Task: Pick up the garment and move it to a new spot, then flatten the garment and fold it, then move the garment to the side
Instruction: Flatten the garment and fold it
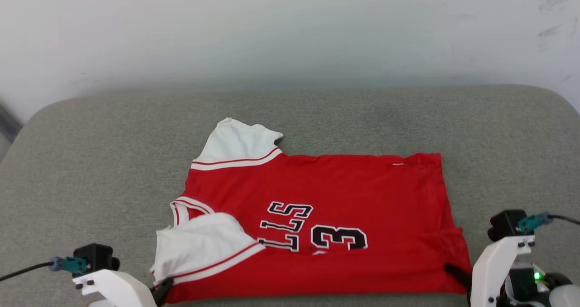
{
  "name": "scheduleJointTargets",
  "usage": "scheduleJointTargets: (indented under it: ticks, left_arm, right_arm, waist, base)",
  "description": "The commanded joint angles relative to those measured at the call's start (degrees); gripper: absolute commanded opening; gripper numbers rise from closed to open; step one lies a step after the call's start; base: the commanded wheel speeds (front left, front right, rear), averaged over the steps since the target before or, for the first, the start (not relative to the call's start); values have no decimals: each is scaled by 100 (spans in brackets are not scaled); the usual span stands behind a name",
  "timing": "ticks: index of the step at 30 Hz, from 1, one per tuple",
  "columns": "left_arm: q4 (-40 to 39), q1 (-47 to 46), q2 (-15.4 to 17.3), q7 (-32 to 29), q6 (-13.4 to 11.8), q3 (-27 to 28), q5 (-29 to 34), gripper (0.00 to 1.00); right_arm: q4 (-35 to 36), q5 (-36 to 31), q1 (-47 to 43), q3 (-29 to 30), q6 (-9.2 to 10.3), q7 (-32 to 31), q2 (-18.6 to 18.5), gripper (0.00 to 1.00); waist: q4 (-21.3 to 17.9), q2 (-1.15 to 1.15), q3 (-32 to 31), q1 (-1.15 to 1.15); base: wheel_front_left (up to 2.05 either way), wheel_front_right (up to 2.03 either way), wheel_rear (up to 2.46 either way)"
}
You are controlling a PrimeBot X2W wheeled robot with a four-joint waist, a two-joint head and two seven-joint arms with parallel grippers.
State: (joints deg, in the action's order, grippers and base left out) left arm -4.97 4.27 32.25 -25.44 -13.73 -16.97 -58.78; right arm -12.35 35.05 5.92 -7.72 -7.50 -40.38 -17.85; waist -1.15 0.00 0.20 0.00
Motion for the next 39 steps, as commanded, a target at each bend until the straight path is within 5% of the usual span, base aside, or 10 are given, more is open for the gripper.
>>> scheduleJointTargets:
  ticks: [1, 2, 3, 4, 5, 6, 20, 25, 32, 39]
  left_arm:
    - [29, 46, 3, -17, -23, -34, -19, 0]
    - [75, 48, -46, -23, -14, -55, -43, 0]
    - [156, 32, -94, -8, -5, -78, -41, 0]
    - [245, -5, -170, 30, -26, -74, -65, 27]
    - [337, -64, -234, 79, -13, -78, -80, 85]
    - [454, -120, -275, 119, 25, -97, -58, 100]
    - [839, -1083, -427, 1741, -16, 223, 887, 100]
    - [1001, -1874, -442, 2037, 64, 246, 1160, 100]
    - [1421, -3267, -148, 1667, 338, 241, 1248, 100]
    - [1946, -4749, 471, 245, 842, 23, 1100, 100]
  right_arm:
    - [1, -59, -104, 47, 2, -10, 48, 0]
    - [-34, -90, -193, 73, 2, -33, 91, 30]
    - [-60, -121, -269, 109, 2, -7, 129, 96]
    - [-69, -161, -303, 158, 2, 78, 163, 100]
    - [-105, -200, -354, 199, 2, 147, 212, 100]
    - [-137, -249, -418, 218, 2, 223, 251, 100]
    - [872, -1127, -232, 489, 2, 2931, 464, 100]
    - [1322, -1410, 50, 620, 2, 3386, 616, 100]
    - [1807, -1563, 677, 713, 2, 3646, 873, 100]
    - [2002, -1627, 1120, 664, 2, 3775, 1038, 100]
  waist:
    - [2, 0, -9, 0]
    - [4, 0, -12, 0]
    - [5, 0, -10, 0]
    - [5, 0, -3, 0]
    - [4, 0, 2, 0]
    - [1, 0, 3, 0]
    - [-497, 0, 126, 0]
    - [-727, 0, 570, 0]
    - [-1107, 0, 1672, 0]
    - [-1422, 0, 2541, 0]
  base:
    - [0, 0, 0]
    - [0, 0, 0]
    - [0, 0, 0]
    - [0, 0, 0]
    - [0, 0, 0]
    - [0, 0, 0]
    - [0, 0, 0]
    - [0, 0, 0]
    - [0, 0, 0]
    - [0, 0, 0]
